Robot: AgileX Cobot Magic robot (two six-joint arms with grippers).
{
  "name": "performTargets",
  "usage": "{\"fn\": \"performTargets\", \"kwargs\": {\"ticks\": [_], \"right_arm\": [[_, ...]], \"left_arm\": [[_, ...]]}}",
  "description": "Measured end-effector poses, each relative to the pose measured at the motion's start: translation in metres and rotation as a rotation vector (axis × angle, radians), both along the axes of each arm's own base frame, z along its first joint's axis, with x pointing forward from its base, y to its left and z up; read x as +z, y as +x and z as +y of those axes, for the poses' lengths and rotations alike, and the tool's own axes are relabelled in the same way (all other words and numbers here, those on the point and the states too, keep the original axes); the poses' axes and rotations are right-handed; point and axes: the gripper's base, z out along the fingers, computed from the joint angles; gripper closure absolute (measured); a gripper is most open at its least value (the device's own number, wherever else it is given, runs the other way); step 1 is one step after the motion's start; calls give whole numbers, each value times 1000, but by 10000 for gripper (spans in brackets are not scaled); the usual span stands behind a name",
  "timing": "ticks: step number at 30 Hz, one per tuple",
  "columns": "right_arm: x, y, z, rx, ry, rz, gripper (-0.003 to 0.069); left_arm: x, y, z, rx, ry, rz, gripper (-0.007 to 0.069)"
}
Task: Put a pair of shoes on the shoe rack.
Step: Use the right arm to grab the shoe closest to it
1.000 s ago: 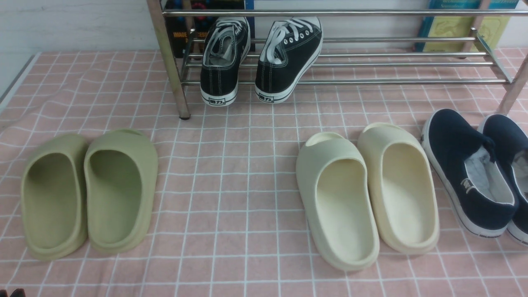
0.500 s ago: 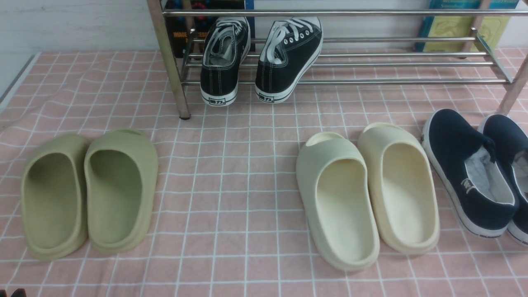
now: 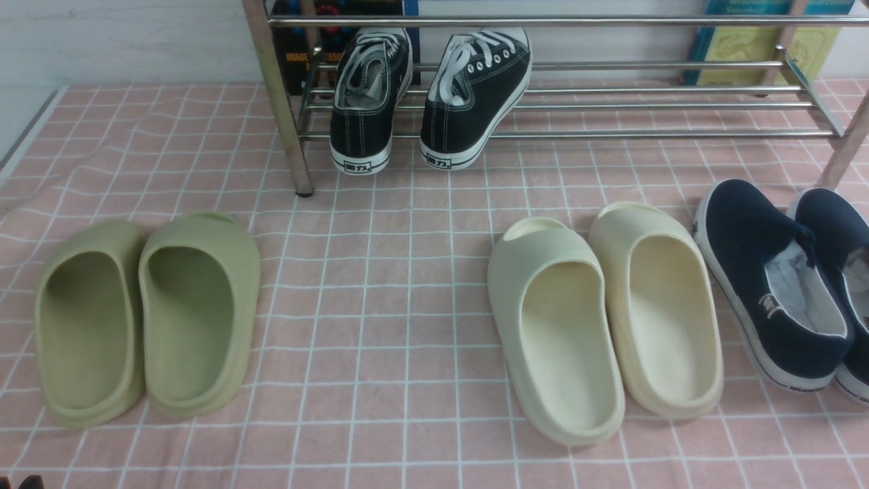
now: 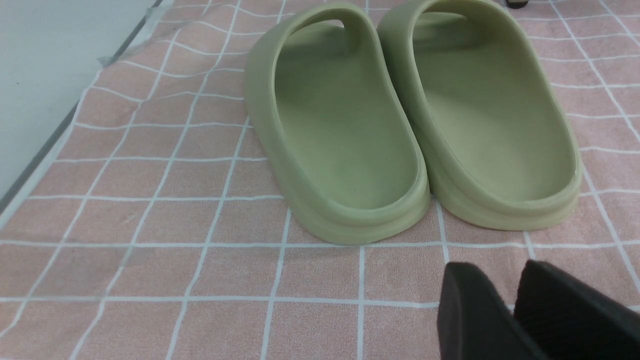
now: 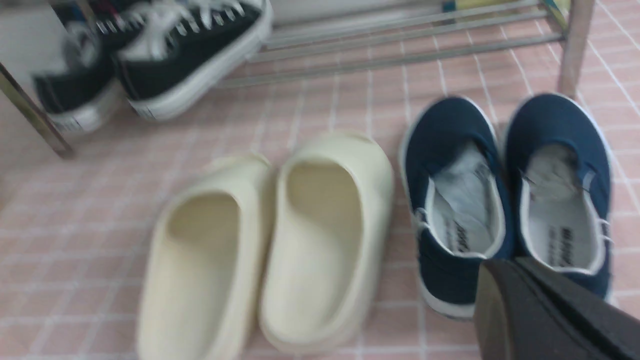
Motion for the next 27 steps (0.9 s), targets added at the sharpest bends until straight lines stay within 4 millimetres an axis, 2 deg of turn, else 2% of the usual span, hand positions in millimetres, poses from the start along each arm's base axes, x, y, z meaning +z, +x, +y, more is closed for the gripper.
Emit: {"fn": "performTargets", "kwargs": {"ticks": [1,3,4,6,8,10,11,12,13,16,17,19,21,22,24,25,26,27], "right_arm": [[14,16,-3,6,-68,130,678],[23,30,-4,22,-108,280,678],[24,33,-4,23,-112,283,678],[26,60,-4,87,-165,494,678],[24,82,-1,144,-190,592,678],[19,102,5,199,-215,643,678],[19,104,6,211,-221,647,677],[12,120,12,242,-238,682,674],[12,124,14,249,-244,685,673],[-5,158,25,266,-281,738,642],[-5,160,25,265,-285,734,635],[-16,184,27,252,-292,751,552],[-23,193,28,249,-298,763,507],[-30,204,29,248,-303,772,424],[-46,217,30,248,-305,793,323],[-49,219,31,248,-308,795,305],[-64,228,31,250,-322,816,246],[-71,233,32,250,-322,820,227]], "left_arm": [[0,0,0,0,0,0,445],[0,0,0,0,0,0,444],[0,0,0,0,0,0,444],[0,0,0,0,0,0,444],[0,0,0,0,0,0,443],[0,0,0,0,0,1,442],[0,0,0,0,0,1,442],[0,0,0,0,0,1,441],[0,0,0,0,0,1,440],[0,0,0,0,0,1,437],[0,0,0,0,0,1,437],[0,0,0,0,0,1,432],[0,0,0,0,0,1,430],[0,0,0,0,0,1,427],[0,0,0,0,0,1,426],[0,0,0,0,0,1,425],[0,0,0,0,0,1,424],[0,0,0,0,0,1,424]]}}
